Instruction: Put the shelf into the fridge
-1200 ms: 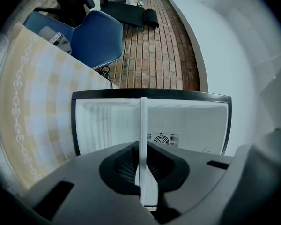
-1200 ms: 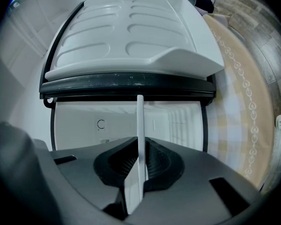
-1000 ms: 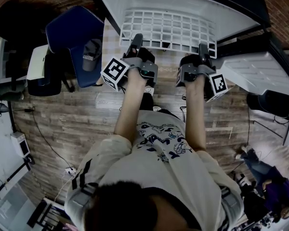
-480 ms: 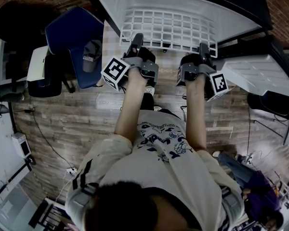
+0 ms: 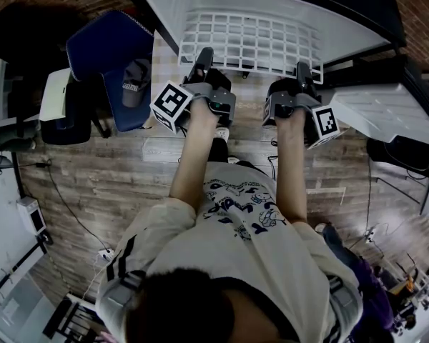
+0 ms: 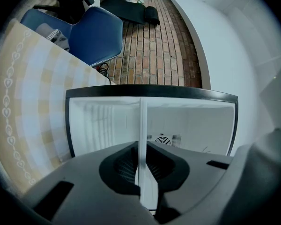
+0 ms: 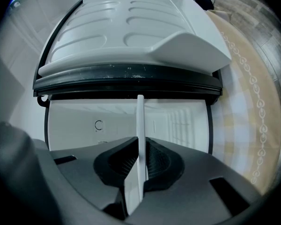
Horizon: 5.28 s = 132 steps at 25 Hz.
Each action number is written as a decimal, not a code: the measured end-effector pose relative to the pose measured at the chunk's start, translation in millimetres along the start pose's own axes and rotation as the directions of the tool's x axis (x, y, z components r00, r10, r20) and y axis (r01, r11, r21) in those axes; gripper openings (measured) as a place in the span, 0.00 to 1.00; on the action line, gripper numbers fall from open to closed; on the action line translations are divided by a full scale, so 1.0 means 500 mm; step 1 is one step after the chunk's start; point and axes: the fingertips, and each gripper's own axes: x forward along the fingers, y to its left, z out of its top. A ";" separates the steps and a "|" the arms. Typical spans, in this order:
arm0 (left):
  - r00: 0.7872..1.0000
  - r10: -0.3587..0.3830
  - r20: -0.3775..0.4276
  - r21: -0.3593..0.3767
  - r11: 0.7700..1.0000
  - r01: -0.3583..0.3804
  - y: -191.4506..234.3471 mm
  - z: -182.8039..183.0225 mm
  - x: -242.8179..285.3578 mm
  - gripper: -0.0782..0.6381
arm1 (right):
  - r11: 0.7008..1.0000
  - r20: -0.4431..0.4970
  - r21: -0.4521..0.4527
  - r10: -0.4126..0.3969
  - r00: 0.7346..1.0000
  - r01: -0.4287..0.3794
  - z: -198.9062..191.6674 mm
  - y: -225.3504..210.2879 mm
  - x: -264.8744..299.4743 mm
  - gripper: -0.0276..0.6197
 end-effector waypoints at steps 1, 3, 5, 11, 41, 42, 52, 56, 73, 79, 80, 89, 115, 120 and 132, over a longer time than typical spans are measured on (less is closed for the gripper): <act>1.000 0.000 0.000 -0.001 1.000 0.000 -0.001 0.000 0.001 0.16 | 1.000 0.001 -0.002 -0.003 1.000 0.003 0.000 0.000 0.001 0.12; 1.000 0.000 -0.002 -0.001 1.000 0.000 -0.002 0.001 0.005 0.16 | 1.000 0.004 -0.004 -0.008 1.000 0.008 0.001 0.002 0.004 0.12; 1.000 0.001 -0.003 0.001 1.000 -0.001 -0.002 0.004 0.010 0.16 | 1.000 0.000 0.001 -0.002 1.000 0.002 0.000 0.002 0.010 0.12; 1.000 0.002 -0.005 -0.001 1.000 -0.002 -0.003 0.009 0.021 0.16 | 1.000 0.003 0.002 0.001 1.000 -0.001 -0.002 0.005 0.024 0.12; 1.000 0.008 0.000 0.013 1.000 -0.008 -0.007 -0.001 0.018 0.16 | 1.000 0.003 -0.012 0.019 1.000 -0.019 -0.003 0.016 0.023 0.12; 1.000 0.010 0.001 0.016 1.000 -0.010 -0.006 -0.003 0.012 0.16 | 1.000 0.002 -0.013 0.018 1.000 -0.018 -0.003 0.016 0.020 0.12; 1.000 0.006 0.024 0.021 1.000 -0.007 -0.007 -0.007 -0.032 0.16 | 0.999 -0.028 -0.013 0.036 0.999 -0.036 -0.015 0.017 -0.019 0.19; 1.000 0.009 0.022 0.031 0.999 -0.010 -0.005 -0.010 -0.034 0.16 | 1.000 -0.041 -0.010 0.026 0.999 -0.026 -0.017 0.004 -0.019 0.14; 0.997 0.041 0.067 0.069 0.997 -0.046 -0.006 -0.011 -0.028 0.16 | 0.997 0.012 -0.074 0.031 0.999 -0.030 -0.003 0.006 -0.012 0.12; 0.996 0.044 0.081 0.067 0.996 -0.050 -0.003 -0.007 -0.018 0.16 | 0.998 0.017 -0.055 0.028 0.999 -0.027 -0.004 0.005 0.000 0.12; 0.995 0.047 0.085 0.067 0.996 -0.052 -0.004 -0.006 -0.018 0.16 | 0.998 0.020 -0.055 0.028 0.999 -0.027 -0.004 0.005 0.001 0.12; 0.993 0.047 0.111 0.068 0.996 -0.055 -0.002 -0.007 -0.011 0.16 | 0.997 0.045 -0.062 0.039 0.998 -0.036 -0.002 0.006 0.005 0.12; 0.991 0.044 0.123 0.074 0.996 -0.053 -0.014 0.020 0.070 0.16 | 0.997 0.073 -0.059 0.048 0.996 -0.044 -0.003 0.025 0.090 0.12; 0.992 0.042 0.120 0.076 0.996 -0.051 -0.014 0.019 0.073 0.16 | 0.997 0.072 -0.055 0.052 0.996 -0.048 -0.002 0.025 0.092 0.12; 0.992 0.033 0.121 0.075 0.996 -0.043 -0.013 0.020 0.086 0.16 | 0.997 0.064 -0.051 0.058 0.996 -0.055 0.002 0.025 0.106 0.12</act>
